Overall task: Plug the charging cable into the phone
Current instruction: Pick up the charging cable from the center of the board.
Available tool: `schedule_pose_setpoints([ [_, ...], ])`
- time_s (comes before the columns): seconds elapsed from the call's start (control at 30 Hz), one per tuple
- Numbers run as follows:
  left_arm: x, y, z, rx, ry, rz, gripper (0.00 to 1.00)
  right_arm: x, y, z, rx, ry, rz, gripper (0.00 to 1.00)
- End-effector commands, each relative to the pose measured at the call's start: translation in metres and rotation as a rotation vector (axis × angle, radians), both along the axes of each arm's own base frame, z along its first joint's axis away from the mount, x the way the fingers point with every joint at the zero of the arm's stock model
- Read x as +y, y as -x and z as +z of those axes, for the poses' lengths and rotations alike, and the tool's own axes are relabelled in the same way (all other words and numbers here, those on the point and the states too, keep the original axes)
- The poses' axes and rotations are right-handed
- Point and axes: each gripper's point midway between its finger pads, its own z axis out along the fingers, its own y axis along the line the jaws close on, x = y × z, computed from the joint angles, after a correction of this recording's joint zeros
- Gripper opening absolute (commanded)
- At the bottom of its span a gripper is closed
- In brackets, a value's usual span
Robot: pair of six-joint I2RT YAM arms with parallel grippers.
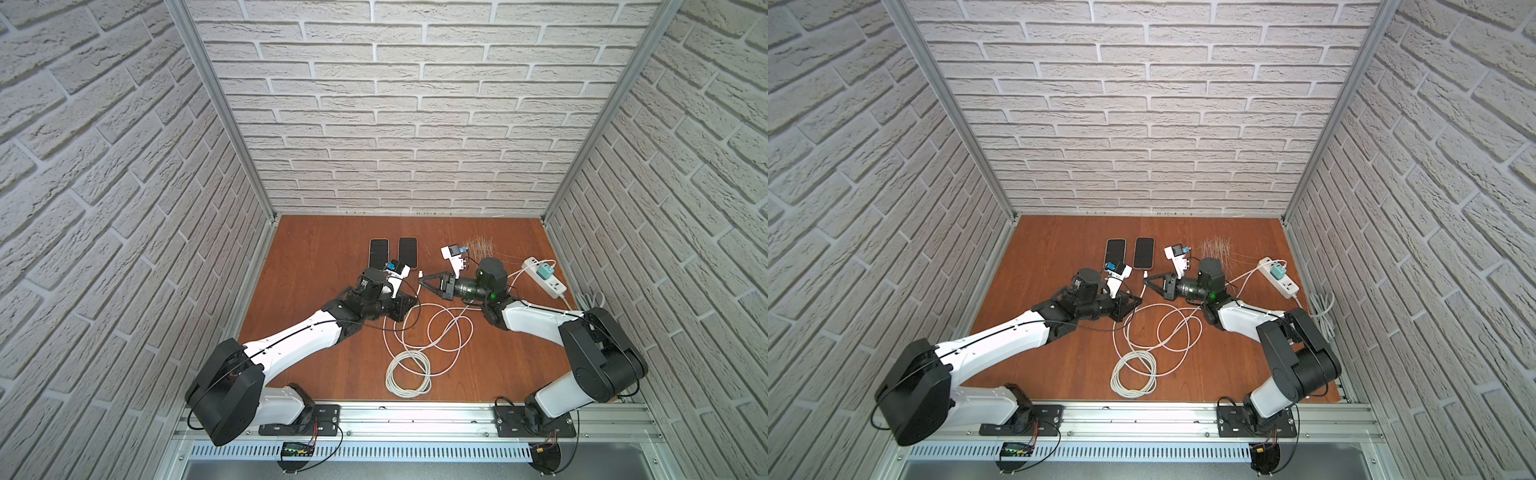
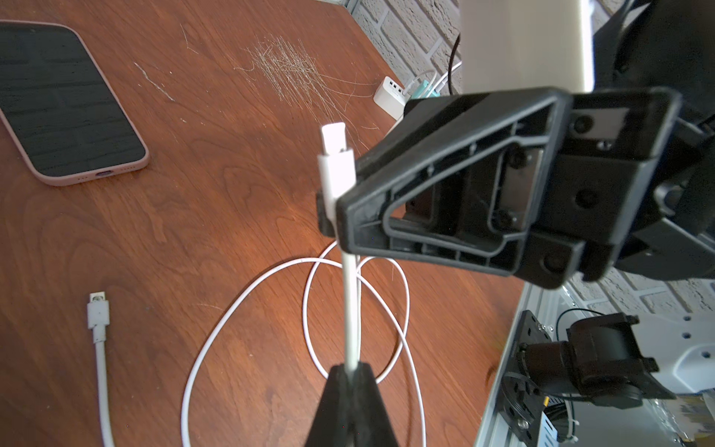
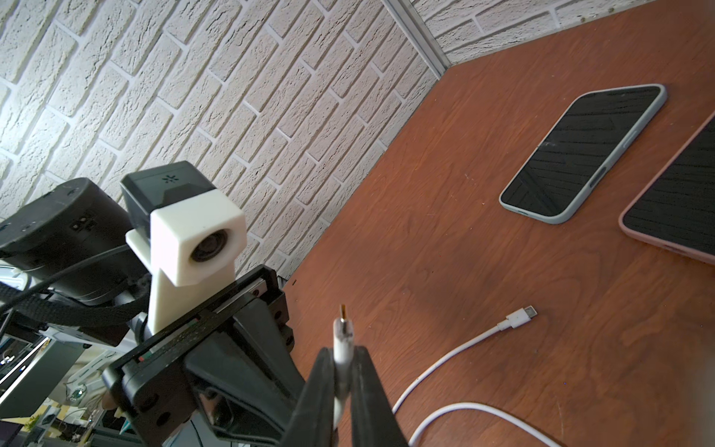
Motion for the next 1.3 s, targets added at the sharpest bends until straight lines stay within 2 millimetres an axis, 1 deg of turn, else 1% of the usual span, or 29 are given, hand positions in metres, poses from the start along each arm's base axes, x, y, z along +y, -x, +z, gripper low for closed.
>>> schedule_pose_setpoints([
  [0.0,-0.004,0.003,0.01,-0.028,0.041,-0.018,0.0,0.002,0.005,0.002,-0.029,-0.011,0.015,0.11],
  [0.17,-0.003,0.001,0.009,-0.028,0.033,-0.003,0.0,0.002,0.006,0.002,-0.032,-0.01,0.018,0.06],
  [0.27,0.002,-0.004,0.006,-0.017,0.01,0.041,0.0,0.001,0.006,0.001,-0.04,-0.001,0.014,0.03],
  [0.3,0.004,-0.007,0.006,-0.016,-0.002,0.062,0.1,0.001,0.006,0.001,-0.041,0.007,0.009,0.03],
  [0.37,0.016,-0.016,0.002,0.003,-0.043,0.144,0.54,-0.002,0.005,-0.004,-0.043,0.036,-0.005,0.03],
  [0.4,0.024,-0.022,0.001,0.008,-0.066,0.199,0.69,-0.004,0.004,-0.006,-0.045,0.058,-0.018,0.03],
  [0.43,0.033,-0.028,0.0,0.017,-0.085,0.251,0.78,-0.006,0.003,-0.009,-0.043,0.079,-0.036,0.03],
  [0.53,0.062,-0.046,0.003,0.033,-0.12,0.403,0.96,-0.016,-0.003,-0.013,-0.041,0.103,-0.095,0.03],
  [0.57,0.073,-0.052,0.003,0.048,-0.137,0.462,0.98,-0.02,-0.004,-0.014,-0.035,0.106,-0.111,0.03],
  [0.63,0.093,-0.066,0.002,0.081,-0.177,0.565,0.98,-0.028,-0.011,-0.018,-0.018,0.11,-0.159,0.03],
  [0.73,0.111,-0.088,-0.007,0.174,-0.23,0.651,0.98,-0.038,-0.019,-0.023,0.008,0.102,-0.212,0.03],
  [0.77,0.113,-0.097,-0.011,0.208,-0.251,0.664,0.98,-0.041,-0.021,-0.025,0.017,0.1,-0.226,0.03],
  [0.83,0.11,-0.115,-0.016,0.233,-0.288,0.659,0.98,-0.045,-0.024,-0.028,0.031,0.095,-0.247,0.03],
  [0.87,0.109,-0.126,-0.016,0.223,-0.308,0.669,0.98,-0.046,-0.026,-0.029,0.034,0.093,-0.255,0.03],
  [0.9,0.106,-0.136,-0.023,0.231,-0.344,0.671,0.98,-0.046,-0.027,-0.031,0.04,0.092,-0.26,0.03],
  [0.97,0.101,-0.157,-0.024,0.247,-0.4,0.674,0.98,-0.046,-0.028,-0.033,0.045,0.091,-0.266,0.03],
  [1.07,0.093,-0.177,-0.045,0.342,-0.536,0.651,0.98,-0.047,-0.029,-0.033,0.046,0.09,-0.272,0.03],
  [1.1,0.088,-0.186,-0.04,0.339,-0.554,0.651,0.98,-0.047,-0.029,-0.035,0.049,0.092,-0.272,0.03],
  [1.13,0.083,-0.194,-0.043,0.345,-0.577,0.642,0.98,-0.046,-0.029,-0.035,0.051,0.092,-0.272,0.03],
  [1.23,0.067,-0.208,-0.054,0.357,-0.621,0.599,0.98,-0.046,-0.029,-0.036,0.057,0.092,-0.271,0.03],
  [1.27,0.061,-0.213,-0.054,0.356,-0.615,0.594,0.98,-0.046,-0.029,-0.036,0.056,0.09,-0.271,0.03],
])
